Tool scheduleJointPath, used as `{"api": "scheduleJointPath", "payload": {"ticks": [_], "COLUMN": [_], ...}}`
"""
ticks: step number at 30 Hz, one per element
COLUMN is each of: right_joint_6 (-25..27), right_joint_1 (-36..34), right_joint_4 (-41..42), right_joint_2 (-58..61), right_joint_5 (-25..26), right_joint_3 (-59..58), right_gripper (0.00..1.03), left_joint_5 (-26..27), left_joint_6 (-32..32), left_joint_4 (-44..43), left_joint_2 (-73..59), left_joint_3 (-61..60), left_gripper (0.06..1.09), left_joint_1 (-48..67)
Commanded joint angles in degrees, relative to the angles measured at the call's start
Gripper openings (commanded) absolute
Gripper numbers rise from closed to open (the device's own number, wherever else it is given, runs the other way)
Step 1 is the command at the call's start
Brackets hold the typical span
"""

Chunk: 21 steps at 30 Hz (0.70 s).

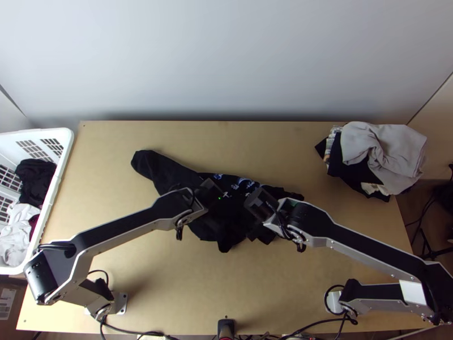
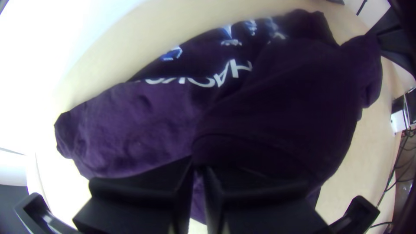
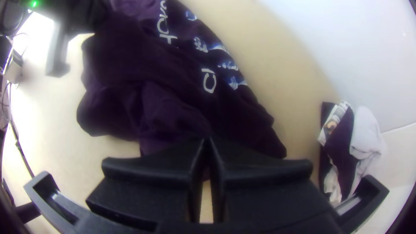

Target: Fold the t-shirt

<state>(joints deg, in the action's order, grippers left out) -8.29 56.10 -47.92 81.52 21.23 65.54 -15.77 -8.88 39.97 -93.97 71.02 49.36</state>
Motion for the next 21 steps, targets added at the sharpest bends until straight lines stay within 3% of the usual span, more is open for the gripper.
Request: {"api": "scheduleJointPath", "payload": {"ticks": [1, 11, 21], "right_joint_6": [0.2, 4.6, 5.9], "right_joint_1": [-2.0, -15.2, -16.7], "right_joint_4": [-1.6, -7.4, -8.9], "right_joint_2": [-0.9, -2.6, -2.9], "right_joint_5": [0.1, 0.9, 1.0], "right_joint_3": [1.4, 17.4, 33.3], "right_gripper": [0.03, 0.03, 0.03], "left_joint_5": [-3.7, -5.9, -10.0], "left_joint_6": [1.5, 1.5, 5.9], "left_joint_4": [-0.4, -2.4, -7.3], "left_joint_2": [3.0, 9.3, 12.6], "left_joint_3": [2.5, 12.6, 29.8], "left_gripper": [0.1, 0.1, 0.1], "left_joint_1": [-1.8, -8.0, -11.5]}}
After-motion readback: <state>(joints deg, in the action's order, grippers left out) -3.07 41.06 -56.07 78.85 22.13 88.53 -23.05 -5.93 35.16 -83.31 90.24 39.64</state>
